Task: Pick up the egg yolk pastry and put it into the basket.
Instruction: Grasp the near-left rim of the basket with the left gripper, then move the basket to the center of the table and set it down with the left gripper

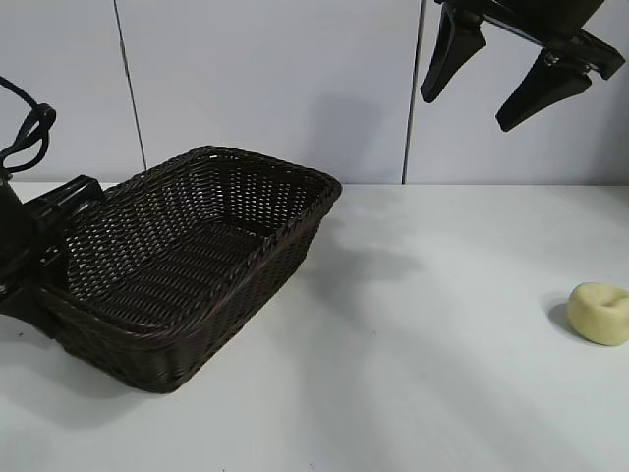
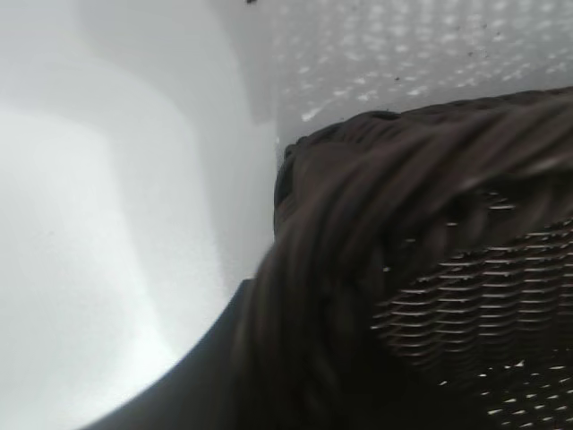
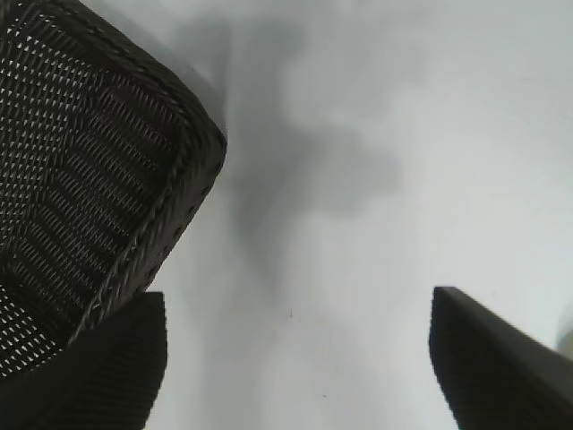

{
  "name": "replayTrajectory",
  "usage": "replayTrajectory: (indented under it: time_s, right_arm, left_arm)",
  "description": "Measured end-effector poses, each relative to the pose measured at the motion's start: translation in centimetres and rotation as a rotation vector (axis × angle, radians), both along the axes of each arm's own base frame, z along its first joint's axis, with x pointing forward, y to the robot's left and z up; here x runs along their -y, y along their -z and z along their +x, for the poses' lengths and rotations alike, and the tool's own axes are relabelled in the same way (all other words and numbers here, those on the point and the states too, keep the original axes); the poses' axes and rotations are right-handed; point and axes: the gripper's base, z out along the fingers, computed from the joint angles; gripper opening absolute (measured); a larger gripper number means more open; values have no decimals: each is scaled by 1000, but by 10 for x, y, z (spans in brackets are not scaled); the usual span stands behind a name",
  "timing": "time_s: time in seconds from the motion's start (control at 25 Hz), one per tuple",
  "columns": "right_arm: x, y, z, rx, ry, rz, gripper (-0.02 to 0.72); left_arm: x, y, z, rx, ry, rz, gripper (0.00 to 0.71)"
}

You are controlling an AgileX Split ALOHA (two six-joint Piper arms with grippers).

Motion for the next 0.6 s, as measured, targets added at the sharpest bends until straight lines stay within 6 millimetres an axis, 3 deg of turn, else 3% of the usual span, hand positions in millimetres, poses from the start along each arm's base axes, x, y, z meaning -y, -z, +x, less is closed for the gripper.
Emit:
replayTrajectory:
  time_s: [0.32, 0.6]
  right_arm:
    - [0, 0, 0, 0, 0, 0, 580]
    - [0, 0, 0, 0, 0, 0, 580]
  left_arm:
    - [2, -3, -2, -11, -25, -28, 109]
    - [4, -26, -9, 29, 55, -64, 106]
